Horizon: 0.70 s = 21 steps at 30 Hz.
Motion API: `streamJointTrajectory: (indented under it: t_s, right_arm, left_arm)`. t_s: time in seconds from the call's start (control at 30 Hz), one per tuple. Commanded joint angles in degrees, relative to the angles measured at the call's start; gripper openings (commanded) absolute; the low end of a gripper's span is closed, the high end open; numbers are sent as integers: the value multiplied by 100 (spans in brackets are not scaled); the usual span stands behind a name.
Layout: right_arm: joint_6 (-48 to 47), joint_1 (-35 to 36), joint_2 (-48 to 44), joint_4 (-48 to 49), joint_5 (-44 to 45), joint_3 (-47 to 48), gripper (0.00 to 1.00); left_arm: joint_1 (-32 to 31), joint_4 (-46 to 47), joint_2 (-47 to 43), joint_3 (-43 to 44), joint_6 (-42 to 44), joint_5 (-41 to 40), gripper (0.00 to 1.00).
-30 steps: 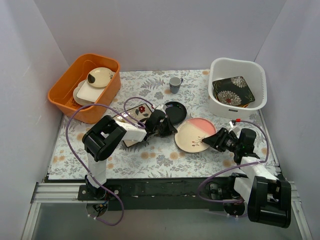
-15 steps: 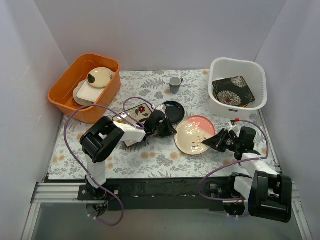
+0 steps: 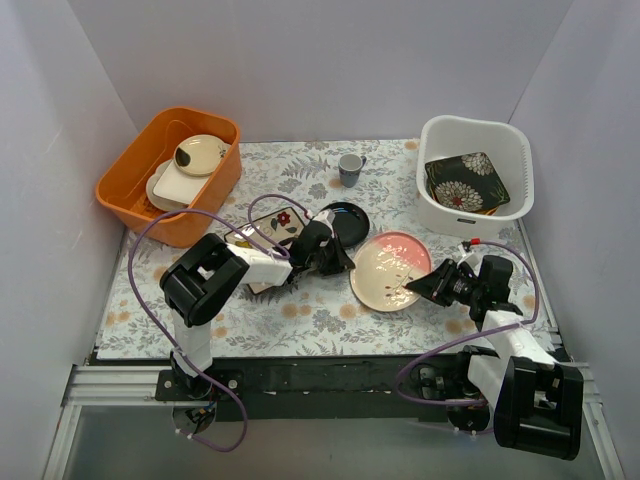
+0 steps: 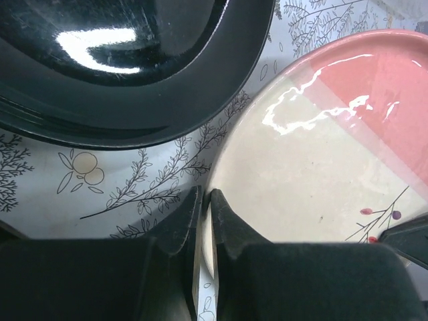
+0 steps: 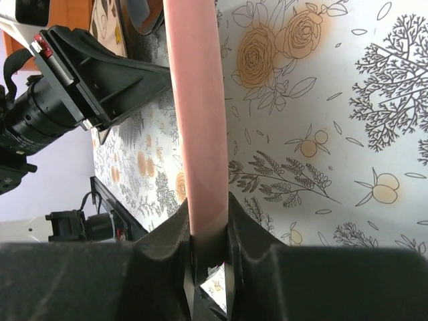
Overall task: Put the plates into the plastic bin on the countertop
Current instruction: Place the plate in the plastic bin.
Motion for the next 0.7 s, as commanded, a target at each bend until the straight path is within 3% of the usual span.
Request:
streamJointTrajectory:
  t_s: [0.0, 0.2, 0.4, 0.67]
  right_arm:
    - [-559, 85, -370, -14, -294, 221, 1]
    - [-576, 85, -599, -270, -144, 230, 1]
    - [-559, 85, -644, -323, -56, 203, 1]
    - [-594, 85, -442, -296, -74, 422, 1]
  left_arm:
    - [-249, -643, 1, -175, 212, 329, 10]
    - [-249, -564, 28, -132, 318, 409, 38]
    - [-249, -555, -7, -140, 380, 418, 53]
    - [-249, -704, -165, -245, 415, 198, 85]
